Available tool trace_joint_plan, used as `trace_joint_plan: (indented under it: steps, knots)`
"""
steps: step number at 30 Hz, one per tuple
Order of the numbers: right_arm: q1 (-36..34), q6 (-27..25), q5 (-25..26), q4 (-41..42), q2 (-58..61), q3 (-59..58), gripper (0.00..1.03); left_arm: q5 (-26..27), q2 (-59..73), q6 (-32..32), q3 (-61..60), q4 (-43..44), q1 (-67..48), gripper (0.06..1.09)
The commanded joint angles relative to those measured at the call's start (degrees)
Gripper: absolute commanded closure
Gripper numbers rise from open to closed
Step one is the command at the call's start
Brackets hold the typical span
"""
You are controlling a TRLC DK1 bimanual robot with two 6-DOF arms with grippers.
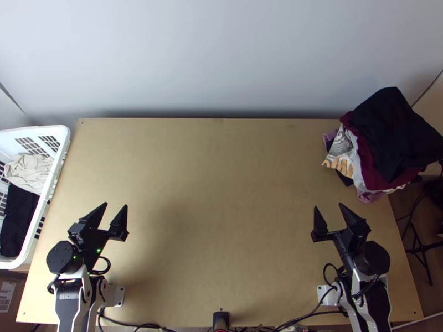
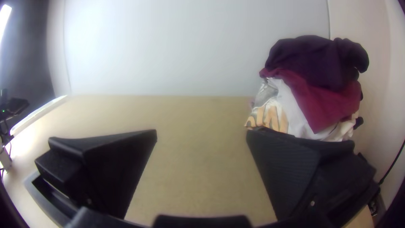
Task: Fold the t-shirt
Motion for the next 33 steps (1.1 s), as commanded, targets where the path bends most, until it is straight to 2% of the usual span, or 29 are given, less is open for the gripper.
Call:
trace_joint_plan:
  steps: [1,4,33]
  knots:
    - [0.0,0.1,0.0,0.1,0.0,0.0,0.04,-0.1,0.0,0.0,0.0,0.0,0.0,0.11]
    - [0.0,0.1,0.0,0.1,0.0,0.0,0.04,-1.3,0.0,0.0,0.0,-0.4,0.0,0.11]
    - [0.0,0.0,0.0,0.1,0.0,0.0,0.04,-1.4,0.0,0.0,0.0,-0.5,0.0,0.11]
